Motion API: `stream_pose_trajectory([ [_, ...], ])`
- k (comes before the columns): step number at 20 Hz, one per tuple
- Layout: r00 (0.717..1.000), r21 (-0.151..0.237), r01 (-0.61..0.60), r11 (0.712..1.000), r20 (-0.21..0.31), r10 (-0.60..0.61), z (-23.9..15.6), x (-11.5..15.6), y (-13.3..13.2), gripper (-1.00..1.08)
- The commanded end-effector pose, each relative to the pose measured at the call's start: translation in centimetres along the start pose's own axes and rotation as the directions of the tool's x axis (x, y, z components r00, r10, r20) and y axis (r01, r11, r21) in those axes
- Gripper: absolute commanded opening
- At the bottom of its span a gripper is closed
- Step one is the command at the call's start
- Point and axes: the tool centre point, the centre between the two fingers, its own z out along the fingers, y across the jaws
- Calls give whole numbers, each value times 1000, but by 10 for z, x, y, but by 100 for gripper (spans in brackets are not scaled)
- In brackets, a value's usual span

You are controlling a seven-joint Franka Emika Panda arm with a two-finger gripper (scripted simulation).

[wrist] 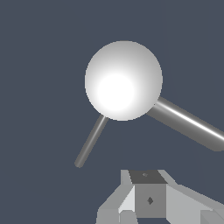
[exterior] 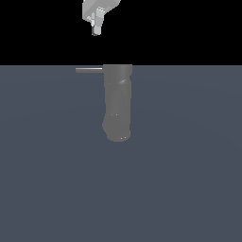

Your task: Turn on the faucet by rotating a designated handle.

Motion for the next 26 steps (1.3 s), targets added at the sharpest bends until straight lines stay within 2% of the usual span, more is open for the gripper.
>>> stream_pose_trajectory([
  [1,998,-4,-66,998,-11,66,13,2,-14,-100],
  [7,975,-6,-217,976,-51,216,45,5,-44,-100],
  [14,926,14,-363,932,-108,363,78,5,-75,-100],
  [20,888,37,-437,899,-143,438,97,3,-92,-100],
  [26,866,52,-471,881,-160,473,106,2,-101,-100],
])
